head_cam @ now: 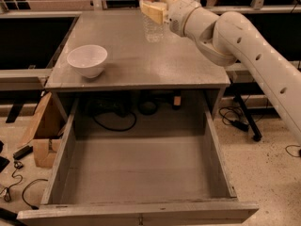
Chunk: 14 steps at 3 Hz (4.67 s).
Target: Pick water bottle from top drawer and place on counter
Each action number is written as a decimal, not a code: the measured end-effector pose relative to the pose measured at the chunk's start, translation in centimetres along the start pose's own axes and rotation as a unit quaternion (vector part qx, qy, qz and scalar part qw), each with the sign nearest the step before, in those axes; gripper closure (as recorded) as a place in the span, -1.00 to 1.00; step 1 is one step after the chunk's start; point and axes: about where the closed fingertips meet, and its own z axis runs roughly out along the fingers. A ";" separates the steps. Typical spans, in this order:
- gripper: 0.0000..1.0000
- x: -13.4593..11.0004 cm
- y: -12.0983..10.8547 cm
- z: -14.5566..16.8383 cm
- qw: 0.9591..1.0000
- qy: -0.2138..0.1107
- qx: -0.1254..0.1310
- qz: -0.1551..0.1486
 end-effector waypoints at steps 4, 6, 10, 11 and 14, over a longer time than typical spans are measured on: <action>1.00 3.0 -4.0 4.1 0.996 -0.020 0.078 -0.026; 1.00 6.5 -7.1 2.8 0.987 0.011 0.155 -0.028; 1.00 9.5 -8.2 0.7 0.975 0.023 0.216 0.039; 1.00 10.3 -7.9 0.2 0.973 0.030 0.225 0.052; 0.62 10.4 -7.7 0.0 0.972 0.031 0.227 0.058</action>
Offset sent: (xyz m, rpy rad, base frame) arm 0.0360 -0.0109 -0.0104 0.0899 -0.0382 -0.0887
